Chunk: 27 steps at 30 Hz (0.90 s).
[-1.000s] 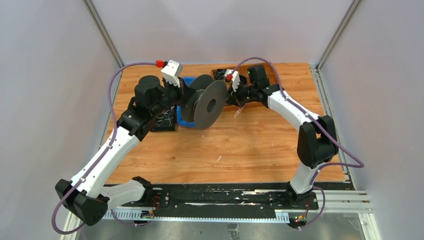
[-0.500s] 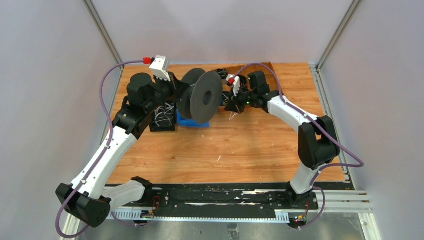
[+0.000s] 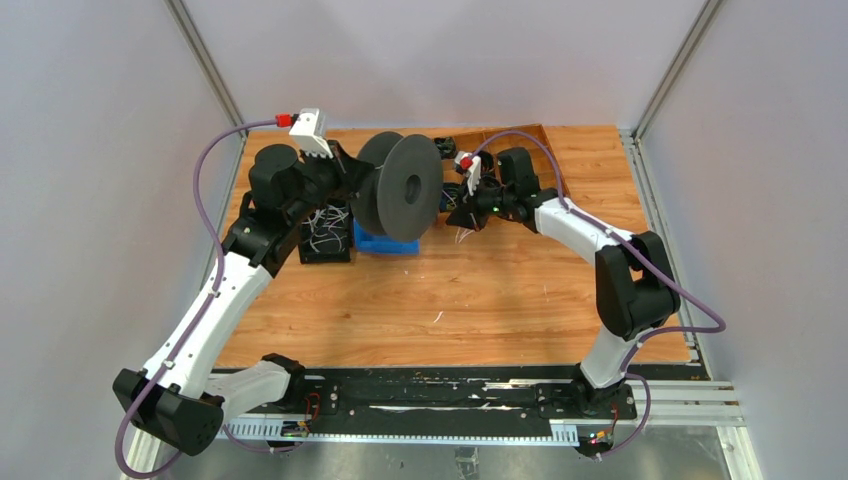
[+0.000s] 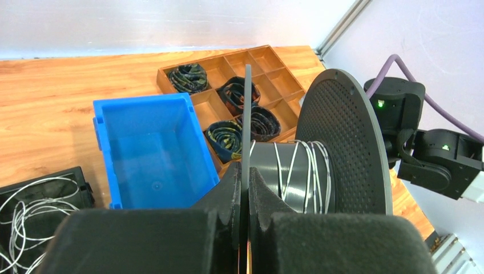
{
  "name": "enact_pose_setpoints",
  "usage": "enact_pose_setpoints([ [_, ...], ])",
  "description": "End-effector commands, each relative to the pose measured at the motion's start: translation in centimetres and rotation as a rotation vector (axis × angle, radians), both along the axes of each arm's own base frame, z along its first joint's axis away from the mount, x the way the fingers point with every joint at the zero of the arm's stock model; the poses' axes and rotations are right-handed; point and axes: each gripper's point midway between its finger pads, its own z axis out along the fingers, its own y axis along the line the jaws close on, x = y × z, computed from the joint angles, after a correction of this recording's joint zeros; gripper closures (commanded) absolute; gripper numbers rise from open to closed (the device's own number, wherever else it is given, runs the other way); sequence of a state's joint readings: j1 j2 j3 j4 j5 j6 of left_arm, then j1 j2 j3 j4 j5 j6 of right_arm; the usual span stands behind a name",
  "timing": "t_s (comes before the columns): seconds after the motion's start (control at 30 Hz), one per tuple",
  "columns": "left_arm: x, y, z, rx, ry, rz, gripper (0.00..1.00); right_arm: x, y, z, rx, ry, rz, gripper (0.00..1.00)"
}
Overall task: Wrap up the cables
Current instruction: Wrap the cable around the cable reel.
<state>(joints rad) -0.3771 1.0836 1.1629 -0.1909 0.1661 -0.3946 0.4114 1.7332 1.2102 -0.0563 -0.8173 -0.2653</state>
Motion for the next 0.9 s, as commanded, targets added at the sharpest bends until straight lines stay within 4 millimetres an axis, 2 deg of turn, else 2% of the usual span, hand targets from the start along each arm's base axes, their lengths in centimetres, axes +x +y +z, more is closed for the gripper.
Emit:
enact_pose_setpoints([
  [0.0, 0.0, 0.5, 3.6, -0.079, -0.091, 0.019, 1.00, -0.3, -0.4, 0.1, 0.018, 0.011, -0.014, 0.99],
  [0.6, 0.7, 1.3, 3.2, -0.144, -0.057, 0.093, 1.00, -0.8, 0.7, -0.6, 0.024, 0.015, -0.058, 0.99],
  [0.87, 0.8, 2.4, 3.7, -0.074, -0.076, 0.145, 1.00, -1.9, 1.8, -1.3, 0.029, 0.011, -0.098, 0.99],
])
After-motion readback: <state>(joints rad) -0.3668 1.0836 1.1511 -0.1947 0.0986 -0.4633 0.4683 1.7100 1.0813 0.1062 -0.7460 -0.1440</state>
